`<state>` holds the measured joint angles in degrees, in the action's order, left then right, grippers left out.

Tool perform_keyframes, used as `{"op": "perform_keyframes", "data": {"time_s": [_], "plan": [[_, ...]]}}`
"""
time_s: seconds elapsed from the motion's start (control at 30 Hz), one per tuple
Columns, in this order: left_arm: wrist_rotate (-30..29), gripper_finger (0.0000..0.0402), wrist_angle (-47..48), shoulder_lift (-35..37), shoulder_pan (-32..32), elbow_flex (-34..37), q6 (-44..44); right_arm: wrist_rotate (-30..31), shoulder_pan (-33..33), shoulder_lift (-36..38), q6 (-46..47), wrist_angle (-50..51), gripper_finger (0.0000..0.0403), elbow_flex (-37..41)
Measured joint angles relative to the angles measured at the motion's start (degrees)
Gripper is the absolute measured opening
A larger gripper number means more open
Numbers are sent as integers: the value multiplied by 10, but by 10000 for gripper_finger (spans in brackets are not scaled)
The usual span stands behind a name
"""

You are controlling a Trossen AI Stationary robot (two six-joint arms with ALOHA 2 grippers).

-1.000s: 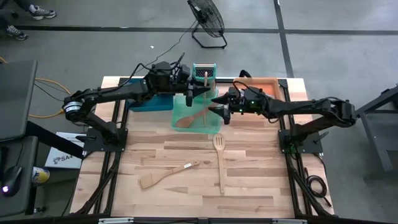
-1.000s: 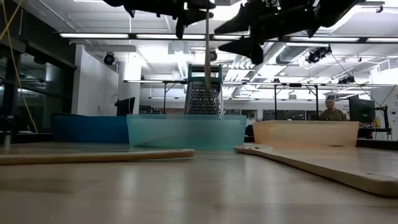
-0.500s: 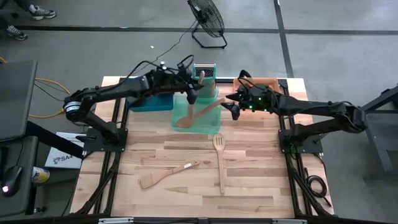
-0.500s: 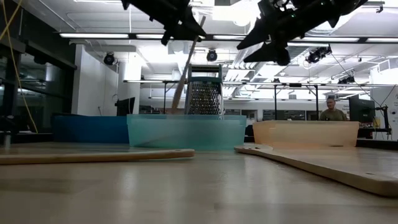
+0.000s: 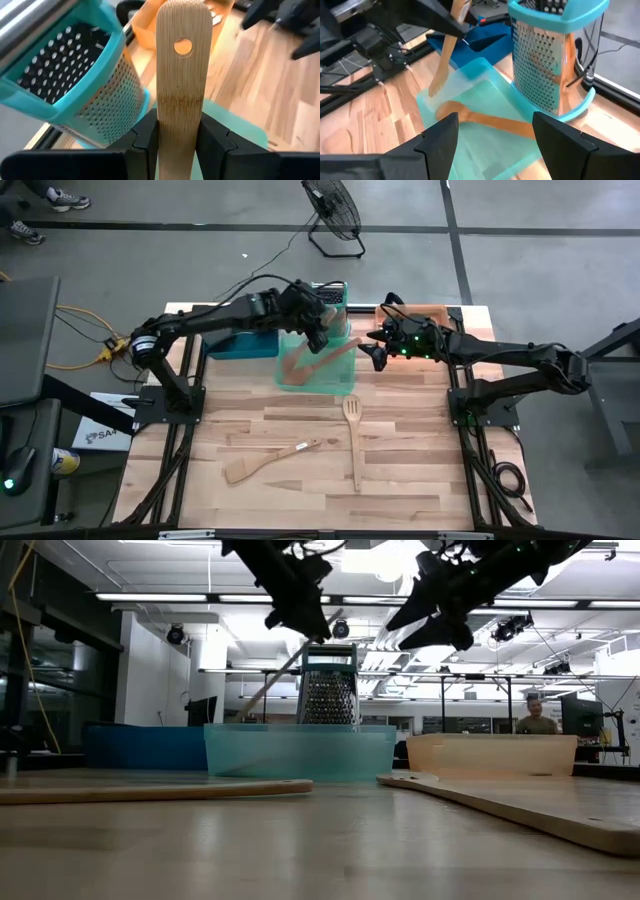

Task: Pick & Place Kitchen Items
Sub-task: Put the wooden spoon into the green bin

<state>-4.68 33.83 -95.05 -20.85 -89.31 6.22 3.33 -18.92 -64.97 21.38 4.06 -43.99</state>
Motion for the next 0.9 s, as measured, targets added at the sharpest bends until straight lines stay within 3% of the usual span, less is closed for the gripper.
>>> {"op": "perform_keyframes", "data": {"time_s": [0.9], "plan": [[-6,92,8,-56,0,-2,47,87,-11,70,74,146,248,0]]}}
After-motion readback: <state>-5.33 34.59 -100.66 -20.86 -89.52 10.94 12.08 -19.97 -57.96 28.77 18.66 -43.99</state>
